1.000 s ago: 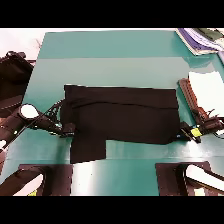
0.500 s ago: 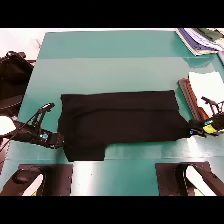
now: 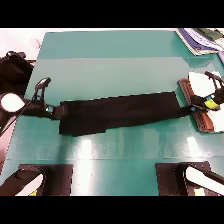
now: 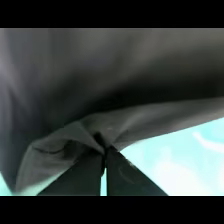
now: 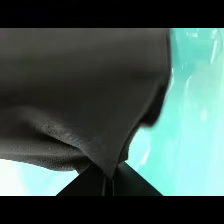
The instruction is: Fold the shirts.
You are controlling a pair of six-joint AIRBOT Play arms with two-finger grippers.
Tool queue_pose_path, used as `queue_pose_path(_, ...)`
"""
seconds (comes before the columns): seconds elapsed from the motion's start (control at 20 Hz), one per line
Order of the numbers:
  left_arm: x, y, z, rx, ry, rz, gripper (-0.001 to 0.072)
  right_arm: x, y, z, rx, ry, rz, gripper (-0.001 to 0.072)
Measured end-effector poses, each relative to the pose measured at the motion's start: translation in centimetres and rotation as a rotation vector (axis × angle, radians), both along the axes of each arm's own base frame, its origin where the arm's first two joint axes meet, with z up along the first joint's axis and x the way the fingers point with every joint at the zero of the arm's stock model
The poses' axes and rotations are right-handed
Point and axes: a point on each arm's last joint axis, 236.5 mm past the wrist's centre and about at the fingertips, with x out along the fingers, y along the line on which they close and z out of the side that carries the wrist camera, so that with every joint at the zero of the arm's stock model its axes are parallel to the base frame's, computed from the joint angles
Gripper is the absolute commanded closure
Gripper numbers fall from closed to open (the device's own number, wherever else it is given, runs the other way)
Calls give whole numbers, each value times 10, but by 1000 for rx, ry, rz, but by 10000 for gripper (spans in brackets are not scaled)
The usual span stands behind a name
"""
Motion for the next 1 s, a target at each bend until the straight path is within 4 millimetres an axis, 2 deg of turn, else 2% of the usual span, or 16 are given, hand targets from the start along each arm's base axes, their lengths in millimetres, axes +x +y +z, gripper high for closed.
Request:
queue_pose_path(0.2,49,1,-13,23,-27,28,675,44,5,-14,20,16,33,682)
queue_pose_path(0.25,58,2,-17,26,-33,35,583,54,7,-18,32,16,35,575)
queue_pose_path(0.3,65,2,-19,30,-39,39,285,63,10,-21,47,14,36,435)
queue_pose_path(0.35,71,3,-19,32,-47,44,153,73,11,-24,59,5,39,413)
queue_pose_path(0.4,76,3,-19,32,-54,49,168,82,14,-26,77,-9,45,337)
queue_pose_path(0.5,83,2,-14,31,-73,49,169,95,18,-26,126,-39,59,318)
queue_pose_path(0.6,89,1,-6,26,-91,49,174,102,11,-26,154,-70,62,304)
queue_pose_path(0.65,91,0,-3,22,-95,48,402,102,5,-26,166,-76,58,192)
queue_pose_path(0.7,91,-2,0,14,-93,48,663,100,-4,-27,174,-77,47,113)
queue_pose_path(0.85,91,-12,5,-14,-95,37,677,86,-29,-41,215,-52,-18,110)
queue_pose_path(1.0,88,-36,9,-46,-105,2,678,74,-34,-64,308,-27,-71,116)
